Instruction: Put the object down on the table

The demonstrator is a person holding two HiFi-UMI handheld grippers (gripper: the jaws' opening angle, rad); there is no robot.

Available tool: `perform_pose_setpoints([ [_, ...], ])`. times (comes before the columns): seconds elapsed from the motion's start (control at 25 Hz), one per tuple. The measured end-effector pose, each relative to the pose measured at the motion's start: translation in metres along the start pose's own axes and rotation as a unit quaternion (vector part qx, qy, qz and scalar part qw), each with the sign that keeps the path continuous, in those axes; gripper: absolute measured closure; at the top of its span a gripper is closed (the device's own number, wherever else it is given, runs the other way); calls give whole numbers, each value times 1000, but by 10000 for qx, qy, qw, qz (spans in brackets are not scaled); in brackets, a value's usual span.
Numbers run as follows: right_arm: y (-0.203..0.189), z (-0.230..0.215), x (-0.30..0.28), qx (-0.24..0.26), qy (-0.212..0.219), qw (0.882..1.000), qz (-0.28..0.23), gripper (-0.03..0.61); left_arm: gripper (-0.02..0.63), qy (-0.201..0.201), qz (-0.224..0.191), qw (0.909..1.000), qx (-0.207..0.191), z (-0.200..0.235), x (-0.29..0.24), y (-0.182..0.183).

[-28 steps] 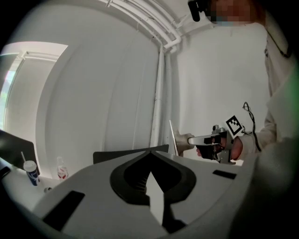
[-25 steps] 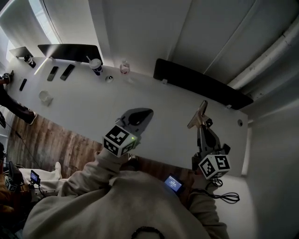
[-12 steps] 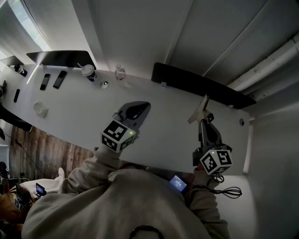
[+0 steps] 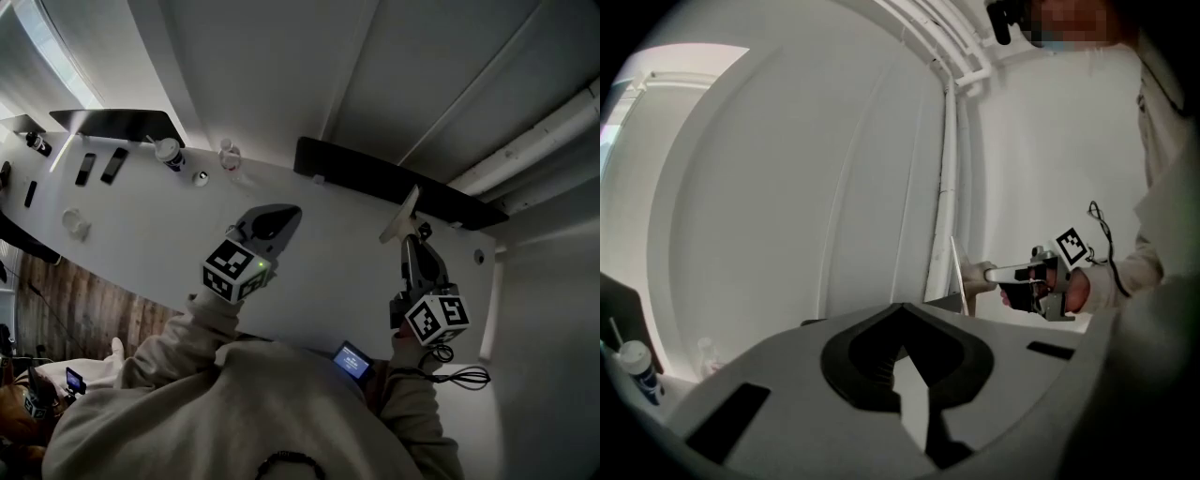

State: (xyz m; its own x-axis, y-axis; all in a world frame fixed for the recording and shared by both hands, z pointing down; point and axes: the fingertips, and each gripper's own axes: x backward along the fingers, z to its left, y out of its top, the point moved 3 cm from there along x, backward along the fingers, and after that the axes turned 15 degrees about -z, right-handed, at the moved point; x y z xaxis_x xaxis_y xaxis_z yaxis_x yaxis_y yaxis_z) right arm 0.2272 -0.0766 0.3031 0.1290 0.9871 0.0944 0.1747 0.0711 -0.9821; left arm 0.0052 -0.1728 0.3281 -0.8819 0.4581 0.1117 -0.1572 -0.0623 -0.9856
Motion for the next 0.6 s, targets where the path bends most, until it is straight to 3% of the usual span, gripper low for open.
perform_pose_setpoints([
  [0.2,-10,-2,-12,16,180,9997,164,558,611,-44,101,9999,43,2,-6,-13],
  [0.6,-31,-14,-14,-127,133,9991,371,558,611,-155,322,9994,-13,1,-10,-34],
])
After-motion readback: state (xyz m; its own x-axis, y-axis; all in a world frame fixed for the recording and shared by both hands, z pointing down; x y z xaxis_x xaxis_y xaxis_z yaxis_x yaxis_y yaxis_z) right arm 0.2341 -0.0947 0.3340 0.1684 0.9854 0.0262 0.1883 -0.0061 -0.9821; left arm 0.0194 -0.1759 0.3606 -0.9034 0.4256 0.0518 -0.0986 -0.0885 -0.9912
